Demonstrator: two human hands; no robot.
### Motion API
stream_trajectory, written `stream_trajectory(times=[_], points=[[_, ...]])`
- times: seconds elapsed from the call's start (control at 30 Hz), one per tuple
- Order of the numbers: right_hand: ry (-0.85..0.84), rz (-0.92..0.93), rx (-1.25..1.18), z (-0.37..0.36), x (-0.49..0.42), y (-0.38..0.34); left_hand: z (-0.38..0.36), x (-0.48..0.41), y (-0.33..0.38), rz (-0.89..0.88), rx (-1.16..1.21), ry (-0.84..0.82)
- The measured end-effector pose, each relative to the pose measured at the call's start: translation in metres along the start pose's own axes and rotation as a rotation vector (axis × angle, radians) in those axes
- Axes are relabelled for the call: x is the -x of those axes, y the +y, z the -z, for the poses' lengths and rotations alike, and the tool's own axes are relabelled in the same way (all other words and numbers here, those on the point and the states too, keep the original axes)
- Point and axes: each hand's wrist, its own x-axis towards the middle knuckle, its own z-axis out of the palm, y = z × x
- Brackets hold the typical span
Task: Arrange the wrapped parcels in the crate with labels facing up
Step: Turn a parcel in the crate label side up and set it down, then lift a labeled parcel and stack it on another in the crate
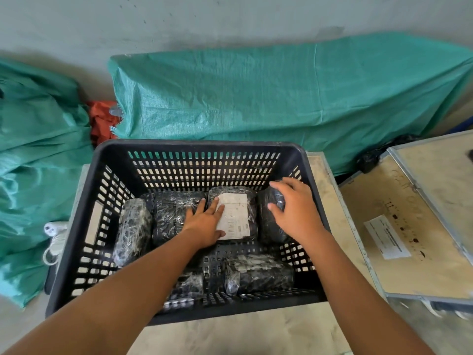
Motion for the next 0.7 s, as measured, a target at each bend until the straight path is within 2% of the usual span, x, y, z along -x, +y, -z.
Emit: stream_trajectory(times=[0.1, 0.23, 0.33, 0.5, 0.6, 0.7], points=[[-0.190, -0.107, 0.139, -0.008, 0.011, 0.009, 0.006, 0.001, 0.002, 0.001, 0.003, -0.032], [-0.196, -0.082, 0.152, -0.009, 0.012, 0.010, 0.008, 0.007, 0.006, -0.059, -0.019, -0.038], [-0.261, -0.091, 0.112, -0.006, 0.007, 0.012, 0.010, 0.015, 0.005, -0.102, -0.056, -0.064], [-0.276, -0.015, 0.149, -0.009, 0.000, 0.013, 0.019, 0.024, 0.012, -0.065, -0.100, -0.129], [-0.284, -0.074, 0.024, -0.015, -0.003, 0.011, 0.018, 0.026, 0.022, -0.037, -0.087, -0.152], [-0.283, -0.094, -0.154, -0.019, -0.002, 0.009, 0.020, 0.029, 0.029, -0.081, 0.007, -0.089]])
